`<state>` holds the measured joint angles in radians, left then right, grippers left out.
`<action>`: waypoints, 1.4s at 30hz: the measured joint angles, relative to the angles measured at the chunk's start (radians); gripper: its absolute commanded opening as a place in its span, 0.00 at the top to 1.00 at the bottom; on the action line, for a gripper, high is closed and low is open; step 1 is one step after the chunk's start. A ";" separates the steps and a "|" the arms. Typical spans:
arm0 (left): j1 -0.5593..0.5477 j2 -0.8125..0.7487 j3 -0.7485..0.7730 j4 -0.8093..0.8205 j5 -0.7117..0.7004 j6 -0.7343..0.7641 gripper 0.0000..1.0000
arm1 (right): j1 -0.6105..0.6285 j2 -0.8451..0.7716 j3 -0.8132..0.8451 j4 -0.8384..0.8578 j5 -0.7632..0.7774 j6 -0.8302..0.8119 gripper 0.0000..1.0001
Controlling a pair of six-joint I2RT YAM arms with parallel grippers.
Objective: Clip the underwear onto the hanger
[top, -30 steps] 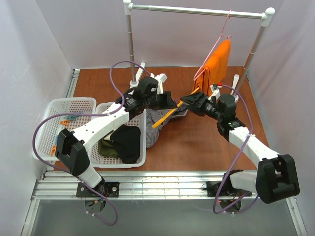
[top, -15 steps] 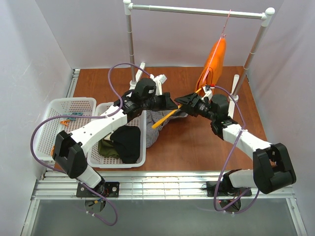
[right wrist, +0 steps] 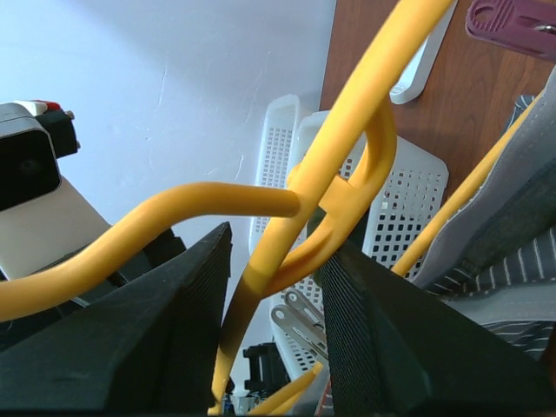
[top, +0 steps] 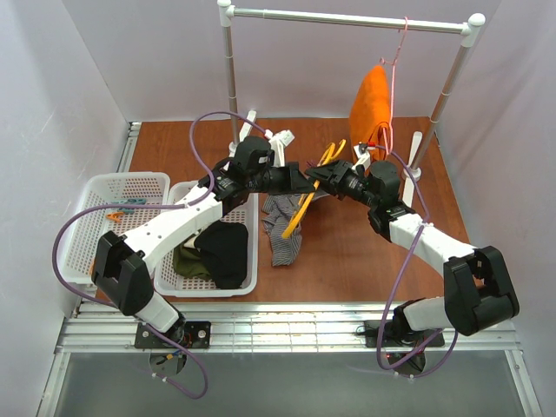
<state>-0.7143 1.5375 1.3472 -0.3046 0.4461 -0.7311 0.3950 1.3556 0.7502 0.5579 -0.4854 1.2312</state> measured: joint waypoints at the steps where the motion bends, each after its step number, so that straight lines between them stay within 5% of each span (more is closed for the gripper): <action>1: 0.001 0.003 0.000 0.000 0.005 0.000 1.00 | 0.000 0.000 0.000 0.001 0.000 0.000 0.66; 7: 0.006 0.037 0.000 0.021 0.054 0.000 0.99 | 0.000 0.009 0.000 -0.003 0.001 -0.001 0.67; 16: 0.008 0.069 0.010 0.045 0.125 0.002 0.60 | 0.001 0.022 0.000 -0.010 0.002 -0.004 0.69; 32: 0.010 0.176 0.066 0.027 0.184 0.003 0.53 | 0.002 0.042 0.007 -0.010 0.005 -0.004 0.72; 37: 0.010 0.188 0.067 0.018 0.188 0.006 0.57 | 0.002 0.048 0.013 -0.009 0.005 -0.008 0.72; 38: 0.010 0.189 0.067 0.017 0.190 0.006 0.61 | 0.002 0.048 0.013 -0.009 0.005 -0.009 0.72; 39: 0.010 0.189 0.067 0.016 0.191 0.005 0.76 | 0.002 0.048 0.013 -0.010 0.005 -0.009 0.72; 42: 0.010 0.189 0.068 0.014 0.198 0.010 0.91 | 0.002 0.048 0.013 -0.010 0.005 -0.011 0.72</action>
<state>-0.7040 1.7267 1.4155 -0.2905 0.6441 -0.7216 0.3969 1.4033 0.7635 0.5484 -0.4808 1.2205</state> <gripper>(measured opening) 0.196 0.279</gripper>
